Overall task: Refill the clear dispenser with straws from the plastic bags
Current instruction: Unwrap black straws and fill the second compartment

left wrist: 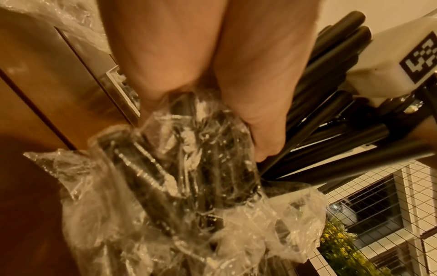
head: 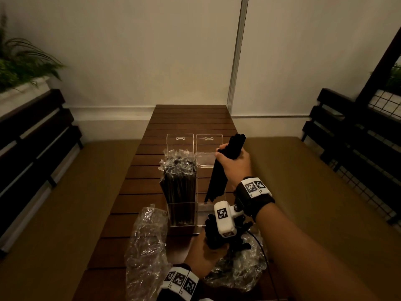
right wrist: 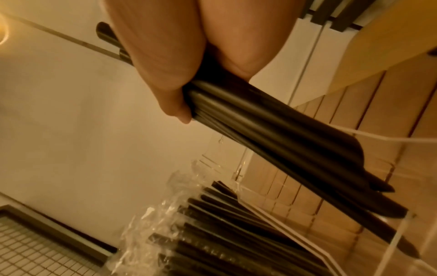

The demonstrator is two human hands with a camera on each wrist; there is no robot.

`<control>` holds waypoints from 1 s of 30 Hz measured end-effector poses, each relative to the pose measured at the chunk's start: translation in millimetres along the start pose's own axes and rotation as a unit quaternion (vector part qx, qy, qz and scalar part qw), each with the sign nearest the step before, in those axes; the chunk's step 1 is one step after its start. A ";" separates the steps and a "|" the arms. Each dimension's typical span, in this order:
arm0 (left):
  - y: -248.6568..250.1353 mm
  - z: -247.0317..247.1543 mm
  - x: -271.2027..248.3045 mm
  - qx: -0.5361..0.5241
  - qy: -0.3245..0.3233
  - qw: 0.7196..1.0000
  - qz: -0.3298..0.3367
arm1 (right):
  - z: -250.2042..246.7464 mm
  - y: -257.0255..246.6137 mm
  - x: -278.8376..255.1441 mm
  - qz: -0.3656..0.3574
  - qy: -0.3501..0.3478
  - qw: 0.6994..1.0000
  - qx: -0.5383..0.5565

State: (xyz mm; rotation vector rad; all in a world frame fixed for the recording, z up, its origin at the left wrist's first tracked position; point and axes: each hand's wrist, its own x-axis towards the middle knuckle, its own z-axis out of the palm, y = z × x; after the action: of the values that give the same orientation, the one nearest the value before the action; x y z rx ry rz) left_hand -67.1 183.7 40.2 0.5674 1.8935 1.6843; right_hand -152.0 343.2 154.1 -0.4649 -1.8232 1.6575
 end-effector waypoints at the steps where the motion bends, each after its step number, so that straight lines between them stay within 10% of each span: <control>1: 0.8 0.3 0.3 -0.007 -0.002 1.000 -0.001 | 0.1 0.8 0.8 0.002 -0.002 1.000 0.000; 19: -9.7 -0.9 6.0 0.034 0.009 0.999 0.009 | -26.0 -20.5 5.0 -0.020 -0.079 0.995 -0.062; 30: -14.8 1.3 8.4 0.038 0.019 0.999 0.005 | -149.2 -1.1 -83.6 0.062 -0.057 0.984 -0.154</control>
State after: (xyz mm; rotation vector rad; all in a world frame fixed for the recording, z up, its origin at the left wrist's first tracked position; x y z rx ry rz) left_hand -72.1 188.0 24.5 0.5793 1.9911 1.6474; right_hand 7.6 403.0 140.2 -0.6390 -2.1892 1.5109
